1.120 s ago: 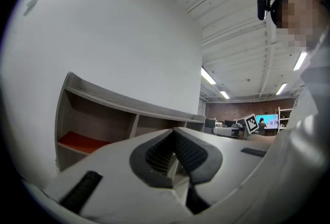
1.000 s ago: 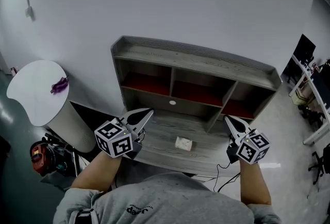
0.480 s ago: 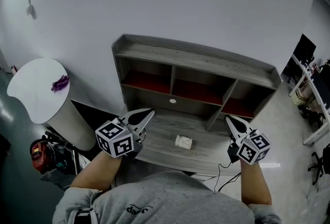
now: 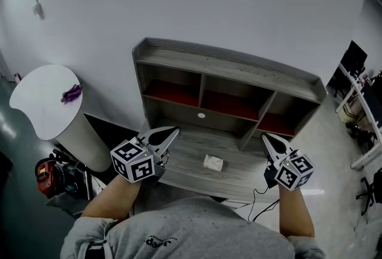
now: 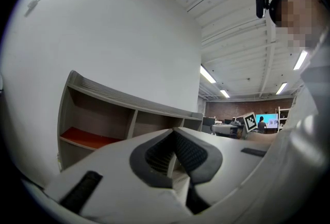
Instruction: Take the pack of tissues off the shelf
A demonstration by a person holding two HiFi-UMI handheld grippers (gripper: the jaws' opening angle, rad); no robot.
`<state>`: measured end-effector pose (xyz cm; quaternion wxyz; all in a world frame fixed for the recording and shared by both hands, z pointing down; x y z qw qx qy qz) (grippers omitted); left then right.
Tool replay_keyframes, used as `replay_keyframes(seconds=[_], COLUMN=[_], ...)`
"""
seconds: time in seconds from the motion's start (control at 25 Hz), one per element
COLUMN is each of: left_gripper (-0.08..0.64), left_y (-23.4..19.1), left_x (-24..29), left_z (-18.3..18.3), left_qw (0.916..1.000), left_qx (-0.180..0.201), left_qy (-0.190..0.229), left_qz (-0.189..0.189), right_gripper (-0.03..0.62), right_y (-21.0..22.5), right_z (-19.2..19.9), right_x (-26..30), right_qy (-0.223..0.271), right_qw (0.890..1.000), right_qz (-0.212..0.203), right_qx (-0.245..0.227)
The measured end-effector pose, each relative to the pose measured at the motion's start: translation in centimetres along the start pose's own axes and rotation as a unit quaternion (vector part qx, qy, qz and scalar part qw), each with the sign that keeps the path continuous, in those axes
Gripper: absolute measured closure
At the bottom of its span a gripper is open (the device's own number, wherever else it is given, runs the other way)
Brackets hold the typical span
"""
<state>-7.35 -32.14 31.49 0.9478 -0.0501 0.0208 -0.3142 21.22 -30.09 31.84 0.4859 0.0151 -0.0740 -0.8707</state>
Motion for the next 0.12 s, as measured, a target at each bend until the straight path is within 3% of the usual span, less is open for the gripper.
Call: replay_keyframes(seconds=[0.12], left_gripper=[0.548], left_y=[-0.07], left_x=[-0.1], left_z=[0.13], left_qw=[1.0], left_qx=[-0.003], left_qy=[0.0], left_qz=[-0.002], right_gripper=[0.588], right_y=[-0.03], right_z=[-0.01], right_x=[0.03], right_qy=[0.001], right_qw=[1.0], right_qz=[-0.001], right_qx=[0.0])
Point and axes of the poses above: the fingertips, and each gripper's own axes: x forward along the fingers, y to its right, z out of its underside, the point moved 2 cm from there along -x, backward along the fingers, and after that the axes turned 5 degrees about x, right-handed, at the moved point
